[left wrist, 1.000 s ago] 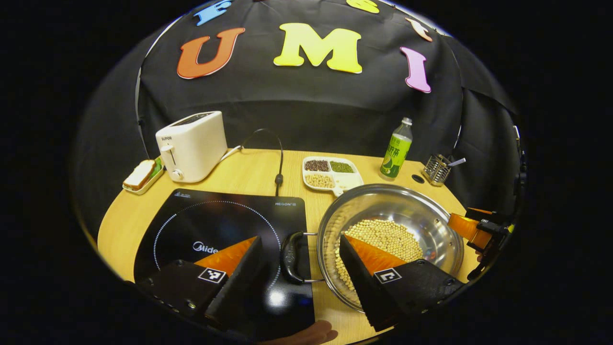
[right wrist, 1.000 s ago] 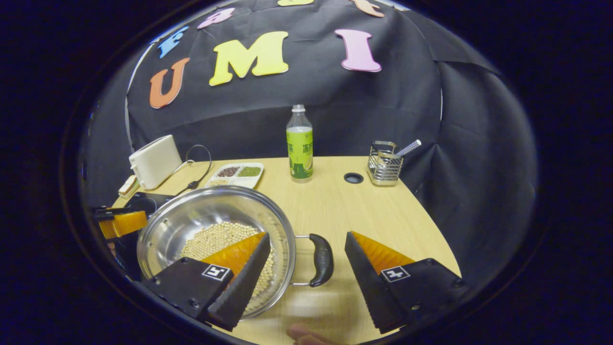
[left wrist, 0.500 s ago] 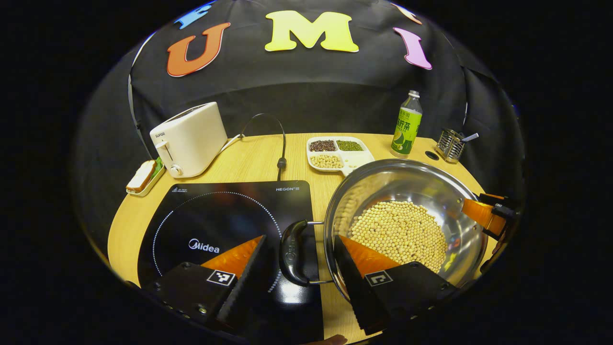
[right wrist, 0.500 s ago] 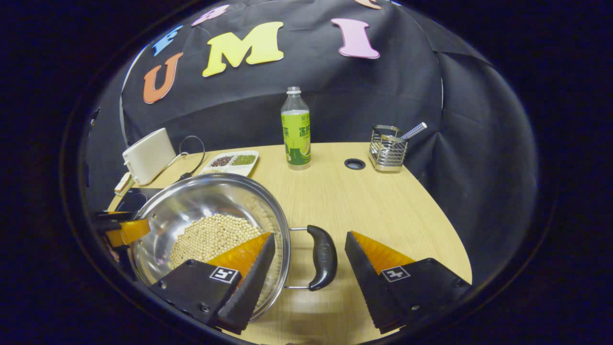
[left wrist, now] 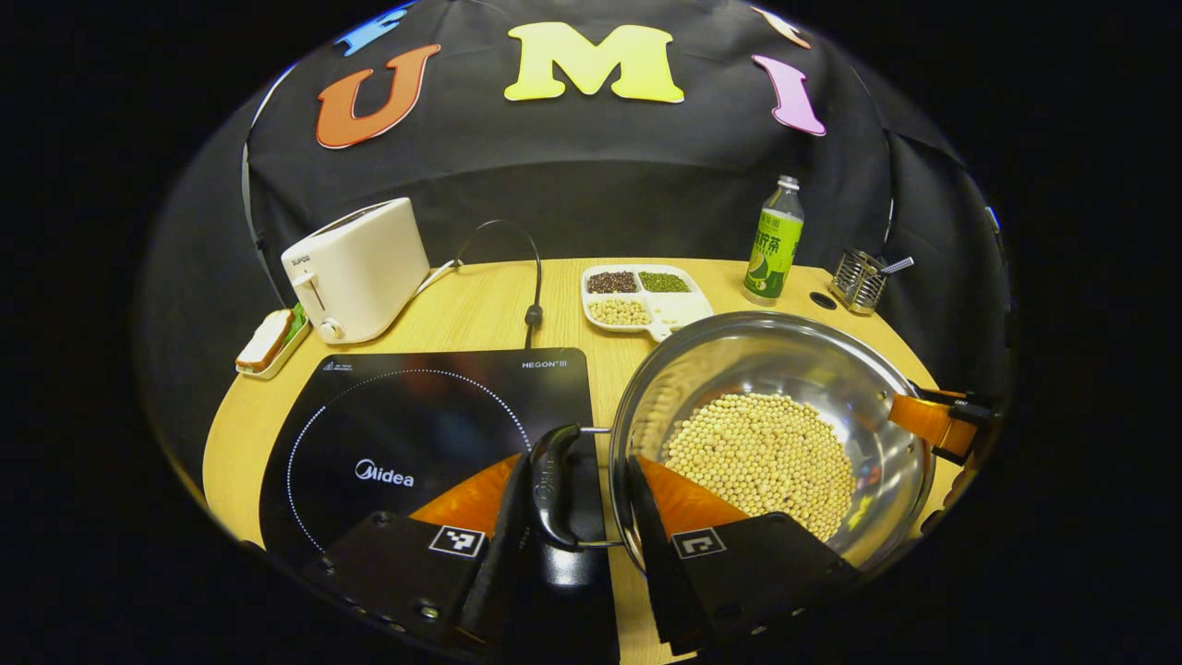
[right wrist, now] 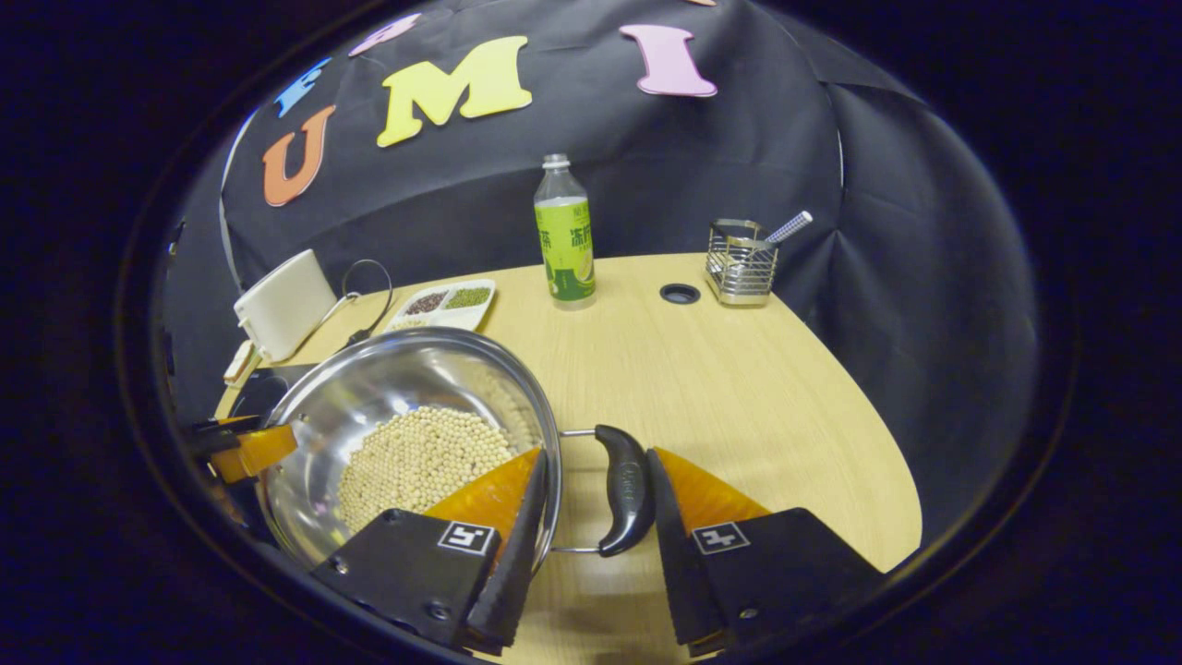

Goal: First push the handle of the pot to place it horizontally, then grasp the pot with both hands and set it on the induction cooktop.

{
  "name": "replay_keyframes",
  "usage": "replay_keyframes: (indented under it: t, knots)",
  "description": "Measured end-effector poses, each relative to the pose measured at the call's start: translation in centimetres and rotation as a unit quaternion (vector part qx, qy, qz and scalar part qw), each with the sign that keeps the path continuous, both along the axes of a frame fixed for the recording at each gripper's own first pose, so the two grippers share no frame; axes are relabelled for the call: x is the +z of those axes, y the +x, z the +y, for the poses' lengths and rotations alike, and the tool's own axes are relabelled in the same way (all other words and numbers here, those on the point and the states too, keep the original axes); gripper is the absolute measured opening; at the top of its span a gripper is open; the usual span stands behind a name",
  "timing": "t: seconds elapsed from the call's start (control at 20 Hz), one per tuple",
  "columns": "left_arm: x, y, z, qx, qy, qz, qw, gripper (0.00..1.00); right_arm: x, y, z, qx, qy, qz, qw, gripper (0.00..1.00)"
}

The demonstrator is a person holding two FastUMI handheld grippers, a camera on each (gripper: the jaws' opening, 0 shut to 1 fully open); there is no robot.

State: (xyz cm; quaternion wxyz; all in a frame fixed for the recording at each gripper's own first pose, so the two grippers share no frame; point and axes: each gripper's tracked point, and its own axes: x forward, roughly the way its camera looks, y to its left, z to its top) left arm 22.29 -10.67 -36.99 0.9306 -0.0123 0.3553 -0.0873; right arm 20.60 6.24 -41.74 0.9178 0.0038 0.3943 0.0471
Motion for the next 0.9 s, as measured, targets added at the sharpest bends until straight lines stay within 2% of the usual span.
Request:
replay_keyframes:
  t: [0.2, 0.25, 0.3, 0.35, 0.4, 0.45, 0.65, 0.9]
  knots:
    - [-0.1, -0.2, 0.0, -0.010, 0.003, -0.006, 1.000, 0.57, 0.0, -0.1, -0.2, 0.002, 0.008, -0.007, 1.000, 0.61]
    - [0.1, -0.4, 0.0, -0.007, 0.002, -0.003, 1.000, 0.67, 0.1, -0.2, -0.2, 0.001, 0.009, -0.004, 1.000, 0.60]
    - [0.0, -0.7, -0.2, -0.006, 0.002, 0.000, 1.000, 0.56, 0.1, -0.5, -0.3, 0.000, 0.007, 0.001, 1.000, 0.60]
    - [0.1, -1.2, -0.3, -0.007, 0.006, 0.003, 1.000, 0.55, 0.4, -0.9, -0.4, -0.004, 0.008, 0.005, 1.000, 0.60]
    - [0.3, -2.1, -0.2, -0.010, 0.005, 0.005, 1.000, 0.64, 0.7, -1.4, -0.7, -0.006, 0.006, 0.008, 1.000, 0.60]
    - [0.6, -2.6, -0.3, -0.011, 0.000, 0.007, 1.000, 0.54, 1.2, -2.0, -1.0, -0.010, 0.009, 0.007, 1.000, 0.60]
    - [3.4, -5.4, -0.1, -0.013, 0.000, -0.011, 1.000, 0.54, 3.8, -4.9, -1.7, -0.015, 0.027, 0.003, 1.000, 0.60]
    - [6.7, -8.0, 0.3, -0.018, -0.003, -0.034, 0.999, 0.54, 7.6, -7.7, -2.2, -0.015, 0.022, -0.021, 0.999, 0.60]
